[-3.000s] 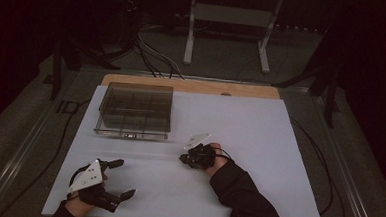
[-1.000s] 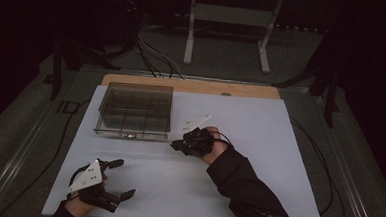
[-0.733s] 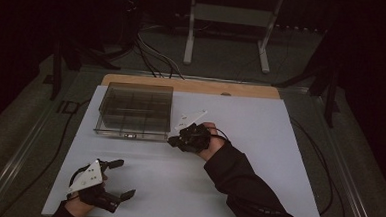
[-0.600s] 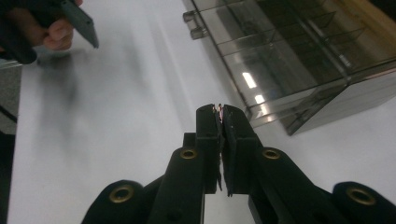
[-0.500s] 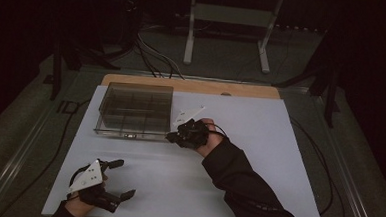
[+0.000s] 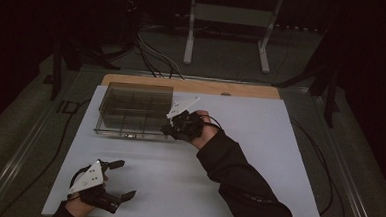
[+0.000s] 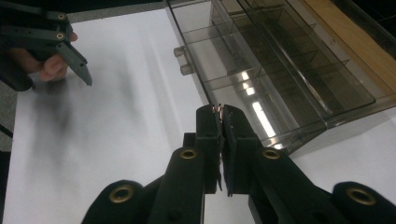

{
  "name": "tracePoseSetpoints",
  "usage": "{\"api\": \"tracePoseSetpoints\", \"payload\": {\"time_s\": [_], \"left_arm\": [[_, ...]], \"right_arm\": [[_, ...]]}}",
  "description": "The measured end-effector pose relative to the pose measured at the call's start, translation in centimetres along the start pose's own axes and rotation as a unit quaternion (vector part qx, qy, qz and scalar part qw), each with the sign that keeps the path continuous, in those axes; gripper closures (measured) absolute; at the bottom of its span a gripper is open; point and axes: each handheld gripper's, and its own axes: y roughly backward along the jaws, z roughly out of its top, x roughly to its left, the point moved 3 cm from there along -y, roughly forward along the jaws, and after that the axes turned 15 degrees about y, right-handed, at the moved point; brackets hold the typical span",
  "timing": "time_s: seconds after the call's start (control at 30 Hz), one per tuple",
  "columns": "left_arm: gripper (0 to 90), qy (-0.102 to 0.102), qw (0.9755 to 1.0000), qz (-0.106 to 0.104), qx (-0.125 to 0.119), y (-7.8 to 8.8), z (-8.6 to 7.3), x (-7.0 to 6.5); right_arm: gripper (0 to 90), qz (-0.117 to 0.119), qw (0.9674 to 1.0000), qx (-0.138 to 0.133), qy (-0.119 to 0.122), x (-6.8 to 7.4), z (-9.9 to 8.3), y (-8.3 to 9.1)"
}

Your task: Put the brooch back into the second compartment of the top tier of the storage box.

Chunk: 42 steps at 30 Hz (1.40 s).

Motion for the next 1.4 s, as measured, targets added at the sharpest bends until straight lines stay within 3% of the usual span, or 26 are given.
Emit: {"api": "tracePoseSetpoints", "payload": {"time_s": [0.6,1.4], "left_arm": [[0.6,-0.001,1.0,-0.001,-0.004,0.1,0.1,-0.1],[0.6,-0.001,1.0,-0.002,-0.007,0.1,0.1,-0.1]], "right_arm": [[86.2,0.008,0.9999,0.0,0.011,-0.7,2.3,-1.6],[86.1,0.013,0.9999,0.0,-0.004,-2.0,4.9,-4.3]]}}
